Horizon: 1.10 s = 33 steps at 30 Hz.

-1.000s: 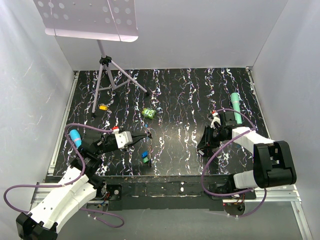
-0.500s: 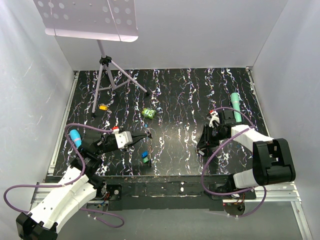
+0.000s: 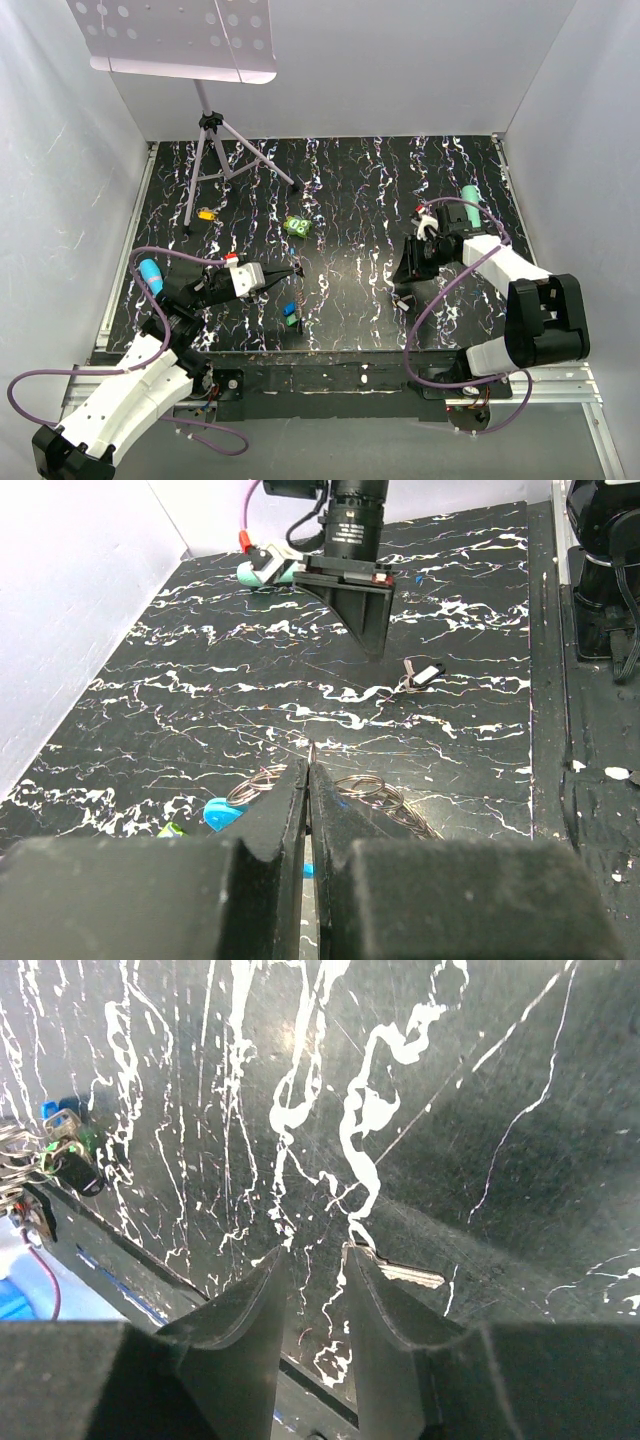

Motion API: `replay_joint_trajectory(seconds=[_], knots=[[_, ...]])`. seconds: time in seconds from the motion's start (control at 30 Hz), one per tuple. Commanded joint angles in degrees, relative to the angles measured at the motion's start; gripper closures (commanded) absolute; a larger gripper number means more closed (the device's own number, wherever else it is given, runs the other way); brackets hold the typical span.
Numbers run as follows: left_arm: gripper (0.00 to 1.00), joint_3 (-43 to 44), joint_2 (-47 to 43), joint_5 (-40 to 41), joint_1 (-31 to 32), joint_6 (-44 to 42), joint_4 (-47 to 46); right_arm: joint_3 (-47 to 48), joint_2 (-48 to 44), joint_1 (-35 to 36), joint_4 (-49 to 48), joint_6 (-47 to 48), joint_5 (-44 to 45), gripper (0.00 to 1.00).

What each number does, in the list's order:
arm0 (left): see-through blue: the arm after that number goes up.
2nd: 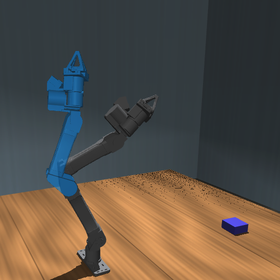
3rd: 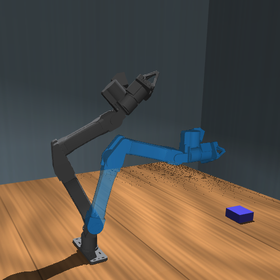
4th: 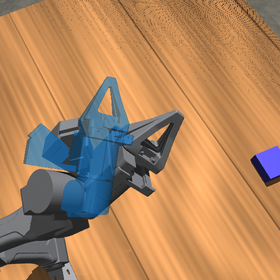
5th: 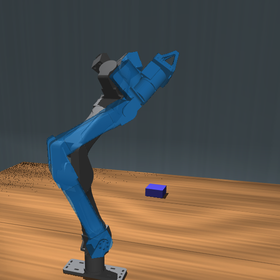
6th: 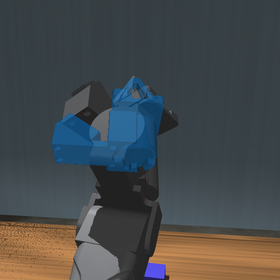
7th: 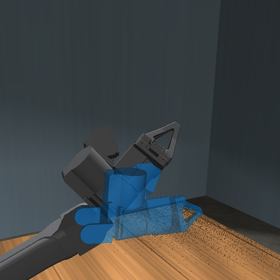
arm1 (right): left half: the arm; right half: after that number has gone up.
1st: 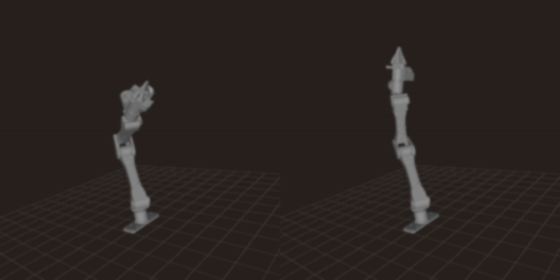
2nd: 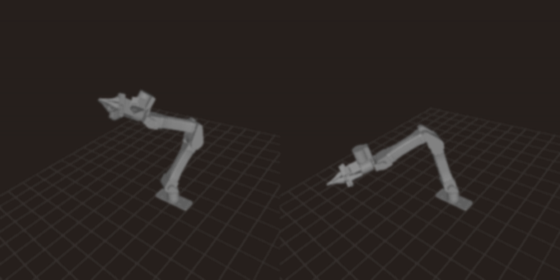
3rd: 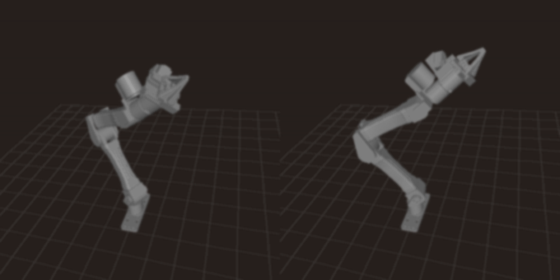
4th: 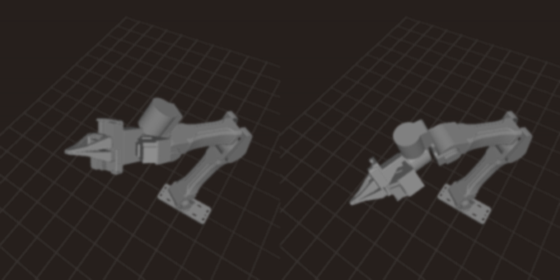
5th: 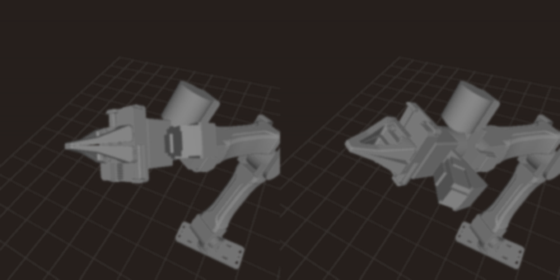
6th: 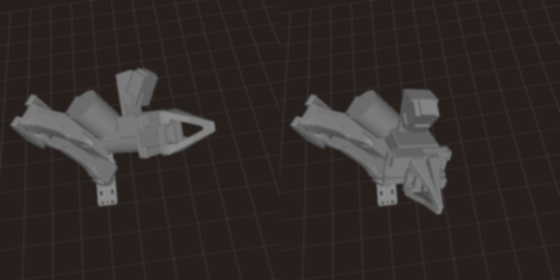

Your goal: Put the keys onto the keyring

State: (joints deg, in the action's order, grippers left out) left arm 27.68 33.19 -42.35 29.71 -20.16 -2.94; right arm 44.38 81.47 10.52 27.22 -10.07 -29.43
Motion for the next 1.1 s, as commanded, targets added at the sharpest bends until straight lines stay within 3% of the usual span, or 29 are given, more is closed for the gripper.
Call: replay_joint_trajectory(seconds=[0.0, 0.1, 0.2, 0.77, 1.07], knots=[[1.00, 1.1, -1.1, 0.9, -0.4, -0.5, -0.2, 8.5, 1.0, 0.1, 8.5, 8.9, -0.8, 0.61], [1.00, 0.9, -1.7, 1.0, -0.4, -0.6, 0.0, 16.9, 3.8, 0.3, 20.4, 18.3, -0.4, 0.59], [1.00, 1.0, -1.6, 0.7, -0.4, -0.5, 0.0, 17.9, 7.3, 0.5, 25.5, 20.2, 0.8, 0.59], [1.00, 1.1, -1.5, 0.5, -0.4, -0.8, 0.5, 18.5, 19.1, 4.2, 25.3, 16.2, 0.3, 0.60], [1.00, 1.1, -1.2, 0.3, -0.4, -0.8, 0.4, 18.3, 19.9, 4.3, 24.4, 13.4, 3.7, 0.57]])
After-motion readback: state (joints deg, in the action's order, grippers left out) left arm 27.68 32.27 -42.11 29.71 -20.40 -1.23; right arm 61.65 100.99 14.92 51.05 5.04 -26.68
